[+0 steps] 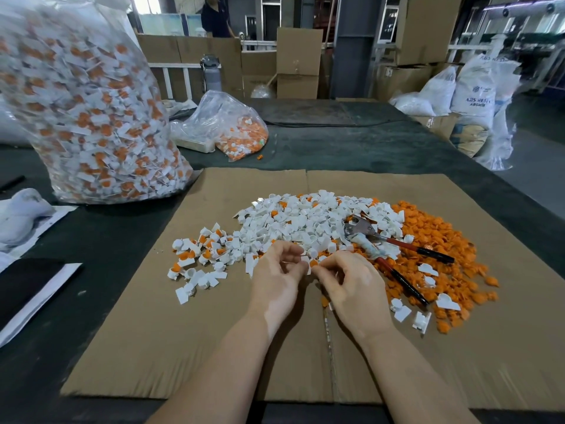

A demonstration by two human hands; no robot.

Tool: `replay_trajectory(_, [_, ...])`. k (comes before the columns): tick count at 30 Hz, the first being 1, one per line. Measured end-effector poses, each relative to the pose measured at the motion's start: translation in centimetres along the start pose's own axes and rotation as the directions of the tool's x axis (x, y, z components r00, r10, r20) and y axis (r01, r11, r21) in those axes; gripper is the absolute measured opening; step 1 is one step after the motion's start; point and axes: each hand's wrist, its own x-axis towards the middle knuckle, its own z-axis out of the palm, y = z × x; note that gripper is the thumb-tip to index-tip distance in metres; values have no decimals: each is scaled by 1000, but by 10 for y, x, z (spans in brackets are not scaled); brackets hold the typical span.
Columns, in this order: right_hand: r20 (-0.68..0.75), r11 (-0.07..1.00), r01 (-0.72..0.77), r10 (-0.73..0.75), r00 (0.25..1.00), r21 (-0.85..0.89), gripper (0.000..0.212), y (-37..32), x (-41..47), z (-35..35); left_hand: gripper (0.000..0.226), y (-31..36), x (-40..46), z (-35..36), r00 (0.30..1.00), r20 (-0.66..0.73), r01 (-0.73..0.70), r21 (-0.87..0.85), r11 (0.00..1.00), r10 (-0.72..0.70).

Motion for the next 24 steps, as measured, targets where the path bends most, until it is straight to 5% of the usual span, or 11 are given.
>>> replay_trajectory(3, [10,997,-45,45,999,70,15,1,1,-1,26,2,-1,-1,999,31,43,-87,995,-41])
replay_trajectory(8, [70,996,24,-29,997,81,28,0,1,-3,21,1,-2,-4,997,79,14,0,1000,-14])
replay_trajectory(24, [82,998,49,-52,995,38,21,-1,2,-4,10,4,-3,-4,997,80,-10,61,998,5])
